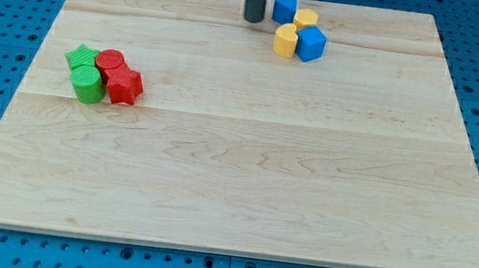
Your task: Push the group of blocks a bit right
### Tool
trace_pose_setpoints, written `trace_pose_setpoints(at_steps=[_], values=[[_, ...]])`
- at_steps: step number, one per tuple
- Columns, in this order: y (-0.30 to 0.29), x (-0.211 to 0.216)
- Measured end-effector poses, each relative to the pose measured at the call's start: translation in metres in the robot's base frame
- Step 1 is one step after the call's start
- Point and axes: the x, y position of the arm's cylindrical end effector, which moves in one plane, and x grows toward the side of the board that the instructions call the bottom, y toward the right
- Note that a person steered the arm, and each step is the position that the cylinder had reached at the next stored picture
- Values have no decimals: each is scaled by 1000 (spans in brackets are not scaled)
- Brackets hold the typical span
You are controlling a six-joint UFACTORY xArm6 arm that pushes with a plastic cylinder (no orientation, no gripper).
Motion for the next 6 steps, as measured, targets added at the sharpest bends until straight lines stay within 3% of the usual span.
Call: trace_pose_setpoints(at_steps=[2, 6], values=[[13, -38], [66, -26]])
